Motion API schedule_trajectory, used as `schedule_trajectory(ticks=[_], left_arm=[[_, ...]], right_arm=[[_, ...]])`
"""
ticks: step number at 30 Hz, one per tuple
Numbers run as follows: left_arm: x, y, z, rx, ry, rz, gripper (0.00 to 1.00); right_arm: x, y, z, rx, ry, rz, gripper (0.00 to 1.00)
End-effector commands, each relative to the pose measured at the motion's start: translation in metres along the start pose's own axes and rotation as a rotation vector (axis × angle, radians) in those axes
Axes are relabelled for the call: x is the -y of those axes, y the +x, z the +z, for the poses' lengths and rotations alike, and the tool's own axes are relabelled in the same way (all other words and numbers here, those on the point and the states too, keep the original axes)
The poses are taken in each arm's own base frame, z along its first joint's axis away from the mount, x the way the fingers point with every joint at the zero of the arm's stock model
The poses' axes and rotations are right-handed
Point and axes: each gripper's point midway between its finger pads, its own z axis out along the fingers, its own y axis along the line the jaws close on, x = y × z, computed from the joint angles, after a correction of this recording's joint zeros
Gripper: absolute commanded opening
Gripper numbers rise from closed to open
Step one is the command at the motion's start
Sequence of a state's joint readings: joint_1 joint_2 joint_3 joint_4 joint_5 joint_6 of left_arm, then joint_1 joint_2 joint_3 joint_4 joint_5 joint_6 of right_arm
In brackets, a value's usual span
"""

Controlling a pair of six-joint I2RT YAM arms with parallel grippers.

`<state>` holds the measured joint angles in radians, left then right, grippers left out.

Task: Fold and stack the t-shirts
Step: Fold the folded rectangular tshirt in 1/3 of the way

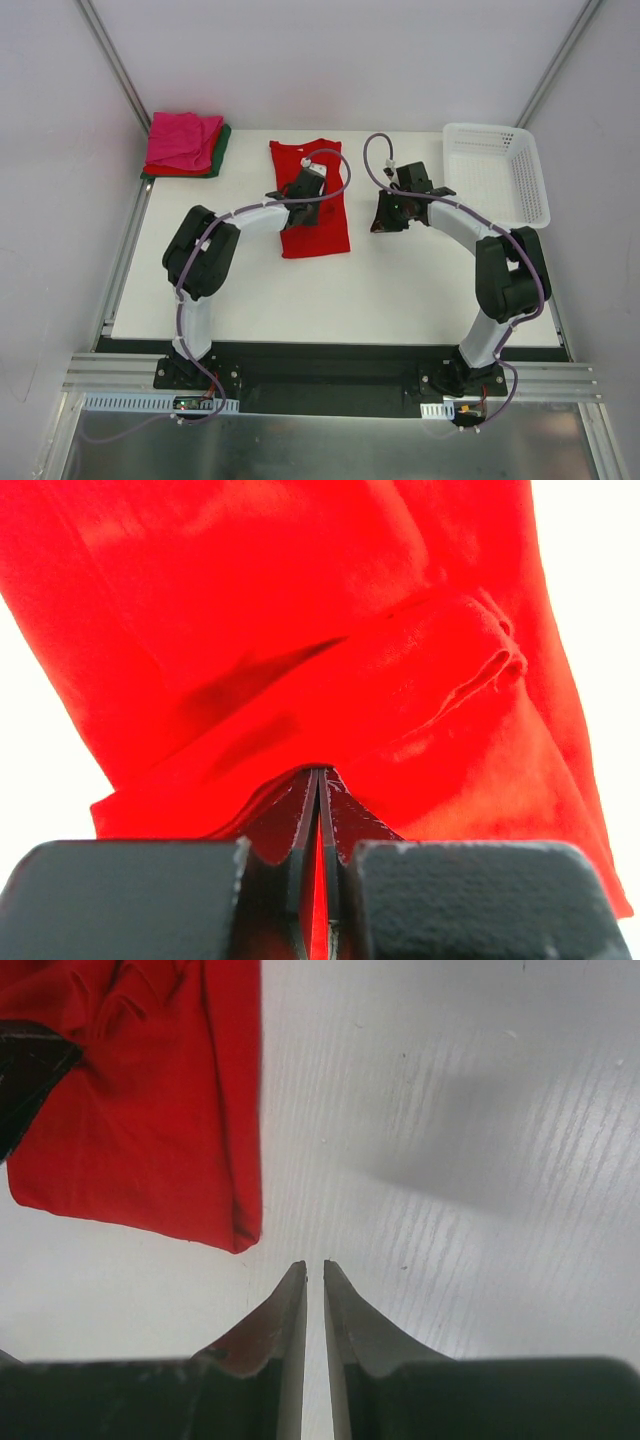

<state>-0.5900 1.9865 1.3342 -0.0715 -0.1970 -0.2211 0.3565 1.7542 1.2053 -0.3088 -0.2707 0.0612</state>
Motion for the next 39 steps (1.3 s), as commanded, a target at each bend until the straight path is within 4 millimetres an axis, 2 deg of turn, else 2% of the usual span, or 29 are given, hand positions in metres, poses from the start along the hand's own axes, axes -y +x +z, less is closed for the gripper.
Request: schedule_trajectory(ticks=[1, 6, 7, 9, 10, 12, 13, 15, 16, 18, 19, 23, 25, 27, 28, 30, 31, 32, 33, 34, 35, 36, 38, 39], left_arm=[[-0.017, -0.025, 0.005, 0.052, -0.057, 0.017, 0.00], [-0.030, -0.032, 0.016, 0.059, -0.104, 0.026, 0.00], [-0.031, -0.041, 0.016, 0.079, -0.116, 0.027, 0.00], [-0.038, -0.046, 0.021, 0.087, -0.146, 0.041, 0.00], [-0.038, -0.059, 0.020, 0.112, -0.148, 0.040, 0.00], [-0.039, -0.068, 0.022, 0.129, -0.160, 0.055, 0.00], [-0.037, -0.083, 0.020, 0.159, -0.158, 0.055, 0.00], [-0.037, -0.096, 0.021, 0.182, -0.160, 0.072, 0.00], [-0.034, -0.113, 0.017, 0.219, -0.157, 0.068, 0.00], [-0.032, -0.126, 0.014, 0.244, -0.153, 0.075, 0.00], [-0.029, -0.139, 0.010, 0.271, -0.143, 0.071, 0.00], [-0.027, -0.160, -0.004, 0.318, -0.130, 0.071, 0.00], [-0.029, -0.161, -0.017, 0.327, -0.129, 0.071, 0.00], [-0.033, -0.155, -0.028, 0.326, -0.136, 0.058, 0.00], [-0.037, -0.145, -0.039, 0.316, -0.139, 0.051, 0.00], [-0.042, -0.131, -0.049, 0.300, -0.138, 0.024, 0.14], [-0.048, -0.114, -0.059, 0.280, -0.138, 0.013, 0.23], [-0.049, -0.103, -0.063, 0.267, -0.126, -0.017, 0.56], [-0.055, -0.075, -0.060, 0.215, -0.133, -0.029, 0.66], [-0.057, -0.073, -0.074, 0.231, -0.121, -0.055, 0.74], [-0.059, -0.062, -0.077, 0.218, -0.121, -0.090, 0.84], [-0.063, -0.037, -0.075, 0.175, -0.130, -0.094, 0.87], [-0.065, -0.026, -0.088, 0.180, -0.124, -0.141, 0.88], [-0.068, -0.009, -0.090, 0.158, -0.129, -0.147, 0.88]], right_arm=[[0.000, -0.003, 0.002, 0.010, -0.017, 0.001, 0.15], [0.003, -0.003, 0.004, 0.006, -0.016, 0.008, 0.15], [0.003, -0.002, 0.004, 0.005, -0.014, 0.008, 0.15], [0.004, -0.001, 0.004, 0.003, -0.015, 0.009, 0.14], [0.003, -0.002, 0.004, 0.005, -0.015, 0.007, 0.14], [0.003, 0.000, 0.004, 0.000, -0.016, 0.011, 0.15], [0.003, 0.000, 0.004, -0.001, -0.018, 0.011, 0.14], [0.003, 0.001, 0.004, -0.005, -0.020, 0.012, 0.14], [0.003, 0.002, 0.004, -0.005, -0.021, 0.009, 0.14], [0.003, 0.002, 0.004, -0.006, -0.023, 0.012, 0.14], [0.003, 0.003, 0.004, -0.008, -0.024, 0.014, 0.14], [0.002, 0.005, 0.005, -0.014, -0.033, 0.018, 0.15], [0.000, 0.007, 0.007, -0.020, -0.043, 0.019, 0.16], [0.001, 0.011, 0.010, -0.031, -0.053, 0.028, 0.27], [0.000, 0.011, 0.012, -0.028, -0.059, 0.032, 0.31], [0.000, 0.015, 0.014, -0.038, -0.070, 0.040, 0.39], [-0.002, 0.015, 0.015, -0.035, -0.077, 0.041, 0.41], [-0.003, 0.016, 0.015, -0.038, -0.089, 0.043, 0.44], [-0.004, 0.017, 0.016, -0.038, -0.096, 0.049, 0.45], [-0.006, 0.018, 0.016, -0.041, -0.108, 0.050, 0.45], [-0.007, 0.019, 0.017, -0.043, -0.114, 0.053, 0.46], [-0.007, 0.020, 0.018, -0.046, -0.121, 0.059, 0.46], [-0.012, 0.022, 0.018, -0.052, -0.147, 0.062, 0.47], [-0.013, 0.023, 0.019, -0.055, -0.155, 0.068, 0.46]])
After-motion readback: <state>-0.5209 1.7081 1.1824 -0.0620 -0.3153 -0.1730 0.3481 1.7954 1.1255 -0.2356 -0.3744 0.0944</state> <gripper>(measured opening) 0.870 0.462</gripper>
